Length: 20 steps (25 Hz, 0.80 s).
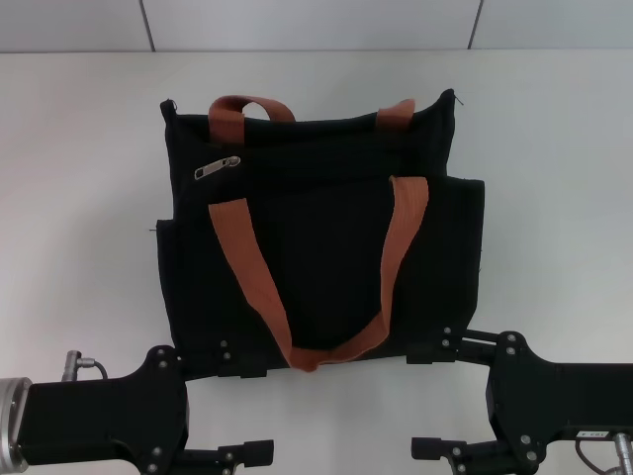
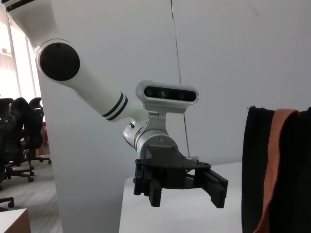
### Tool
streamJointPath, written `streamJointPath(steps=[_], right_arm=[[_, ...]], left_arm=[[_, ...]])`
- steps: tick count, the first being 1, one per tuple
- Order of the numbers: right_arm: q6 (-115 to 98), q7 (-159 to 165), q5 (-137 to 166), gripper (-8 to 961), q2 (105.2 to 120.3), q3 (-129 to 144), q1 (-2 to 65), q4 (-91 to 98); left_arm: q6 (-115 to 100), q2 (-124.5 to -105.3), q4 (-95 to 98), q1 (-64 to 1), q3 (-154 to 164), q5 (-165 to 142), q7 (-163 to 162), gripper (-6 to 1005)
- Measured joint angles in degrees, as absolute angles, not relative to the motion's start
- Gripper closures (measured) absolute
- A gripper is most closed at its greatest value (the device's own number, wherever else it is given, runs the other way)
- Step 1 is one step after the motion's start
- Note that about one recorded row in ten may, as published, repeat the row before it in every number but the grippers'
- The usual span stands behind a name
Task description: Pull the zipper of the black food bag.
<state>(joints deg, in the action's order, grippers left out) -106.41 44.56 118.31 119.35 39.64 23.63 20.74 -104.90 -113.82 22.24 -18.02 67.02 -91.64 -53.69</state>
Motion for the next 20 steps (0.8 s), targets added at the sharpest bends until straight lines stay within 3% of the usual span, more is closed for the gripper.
streamJointPath(steps=[13, 20], right_arm=[[-106.5, 44.7, 118.3, 137, 119.35, 39.6, 23.7, 20.7], [-106.4, 44.8, 118.3, 138, 119.35, 39.2, 23.8, 20.7]], left_arm=[[-106.2, -113.91, 22.2, -18.1, 65.5, -91.1, -53.8, 228], [-110.6, -116.48, 22.0, -18.8, 56.4, -90.9, -49.6, 234]])
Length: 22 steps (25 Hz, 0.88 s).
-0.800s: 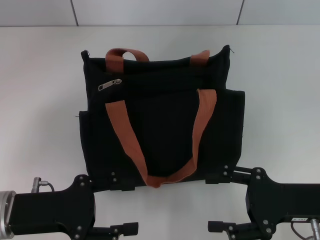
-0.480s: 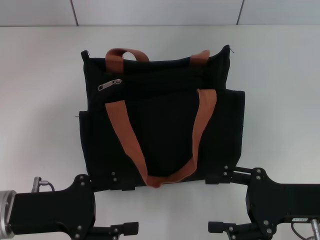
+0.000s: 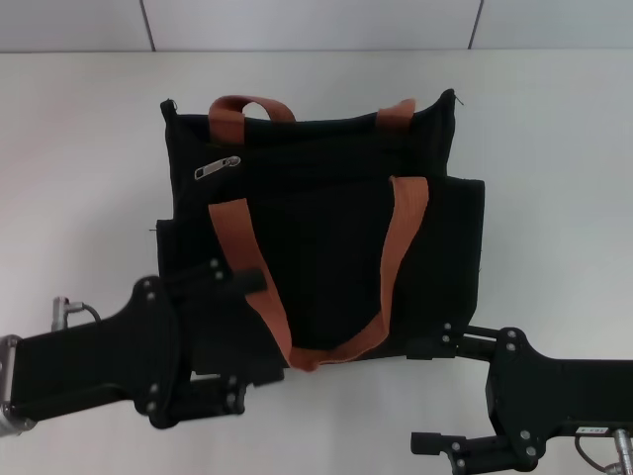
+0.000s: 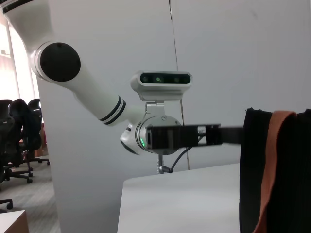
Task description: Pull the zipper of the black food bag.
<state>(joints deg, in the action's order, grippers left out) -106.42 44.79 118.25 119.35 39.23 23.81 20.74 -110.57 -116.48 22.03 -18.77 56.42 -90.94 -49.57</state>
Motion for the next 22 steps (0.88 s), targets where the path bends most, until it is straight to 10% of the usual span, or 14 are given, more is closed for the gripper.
streamJointPath(steps=[10, 17, 22], right_arm=[[-106.8, 45.1, 117.9, 140, 119.29, 39.1, 23.5, 20.7], [-106.9, 45.5, 117.9, 141, 119.27, 39.1, 23.8, 20.7], [-106.6, 45.5, 117.9, 142, 119.26, 39.0, 23.8, 20.8]], left_arm=[[-114.7, -118.14, 19.6, -20.4, 46.1, -80.6, -47.0, 243], [-101.8, -112.48, 20.4, -19.9, 41.1, -82.7, -51.2, 250], [-98.5, -111.74, 23.4, -19.4, 41.1, -90.6, -51.9, 254]])
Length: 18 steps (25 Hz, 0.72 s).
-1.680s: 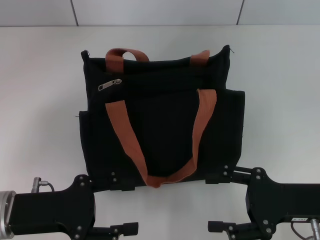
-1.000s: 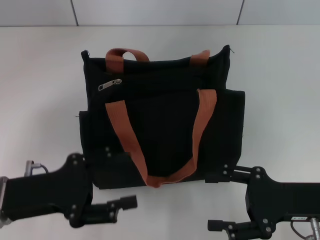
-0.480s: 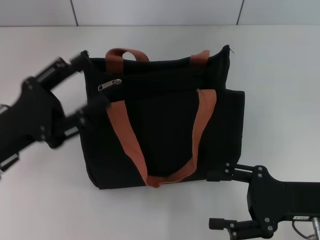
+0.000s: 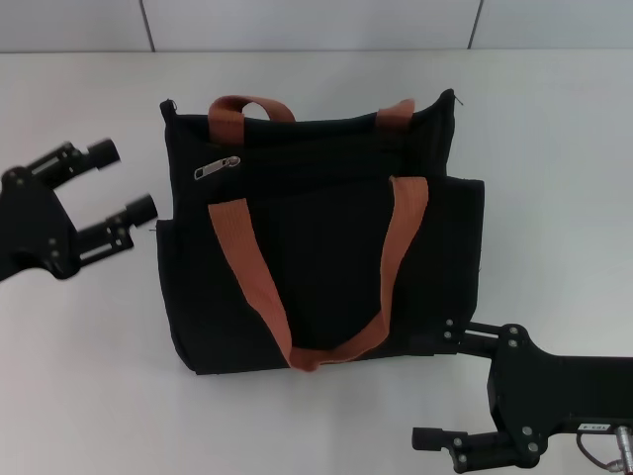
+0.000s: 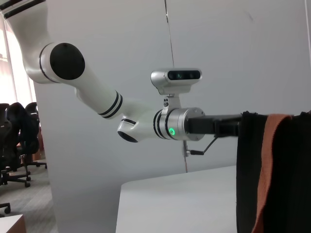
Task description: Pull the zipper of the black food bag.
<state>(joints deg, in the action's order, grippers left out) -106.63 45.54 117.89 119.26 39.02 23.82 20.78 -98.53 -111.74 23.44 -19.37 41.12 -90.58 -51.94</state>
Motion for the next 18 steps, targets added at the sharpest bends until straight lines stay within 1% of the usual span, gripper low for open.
streamJointPath(steps=[7, 9, 17, 18], right_arm=[[-106.5, 46.2, 117.9, 143, 119.26, 38.9, 23.8, 20.9], [-106.5, 46.3, 117.9, 144, 119.26, 38.9, 23.7, 21.0], [-106.5, 46.3, 117.8, 145, 119.26, 38.8, 23.6, 21.0], [-106.5, 46.3, 117.7, 145, 119.26, 38.8, 23.6, 21.0]], left_arm=[[-96.7, -112.79, 24.3, -20.5, 41.1, -95.7, -51.9, 261], [-93.8, -113.54, 24.3, -21.5, 41.2, -96.3, -51.5, 263], [-91.7, -114.15, 24.9, -22.7, 40.3, -96.3, -51.8, 270], [-91.7, -114.15, 24.9, -22.7, 40.3, -96.3, -51.8, 292]])
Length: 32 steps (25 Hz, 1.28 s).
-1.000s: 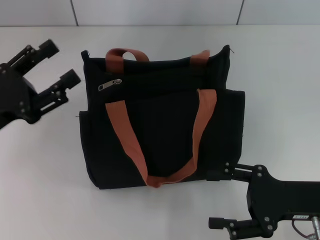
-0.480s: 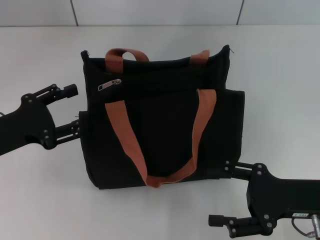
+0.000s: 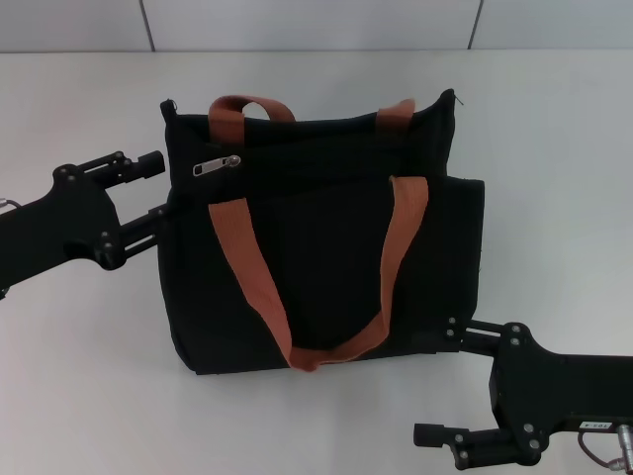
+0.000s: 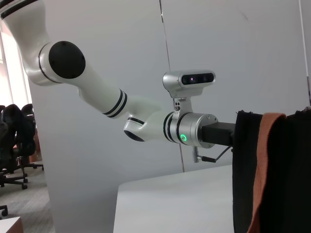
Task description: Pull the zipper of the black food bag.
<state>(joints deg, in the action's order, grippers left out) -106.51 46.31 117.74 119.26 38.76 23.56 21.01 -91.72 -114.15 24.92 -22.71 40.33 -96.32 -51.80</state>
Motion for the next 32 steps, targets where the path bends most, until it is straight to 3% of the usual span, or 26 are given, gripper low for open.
streamJointPath(steps=[9, 14, 17, 24, 32], right_arm=[[-106.5, 46.3, 117.7, 147, 119.26, 38.1, 23.8, 20.9], [-110.5, 46.3, 117.2, 148, 119.36, 34.5, 24.1, 20.4], [-113.7, 46.8, 115.6, 148, 119.37, 32.8, 24.5, 19.2], [-119.8, 63.8, 102.6, 149, 119.29, 31.3, 28.2, 18.1], [-114.0, 98.1, 99.1, 151, 119.16, 32.9, 36.2, 30.6]], left_arm=[[-94.0, -114.63, 25.4, -22.4, 39.7, -96.2, -51.5, 489], [-96.6, -114.8, 25.6, -22.3, 39.3, -96.1, -51.3, 733], [-96.9, -115.25, 25.9, -22.2, 38.9, -96.1, -50.8, 928], [-97.8, -116.39, 26.1, -22.0, 37.4, -96.1, -47.9, 973], [-99.9, -117.65, 26.1, -21.3, 34.6, -96.1, -43.7, 971]])
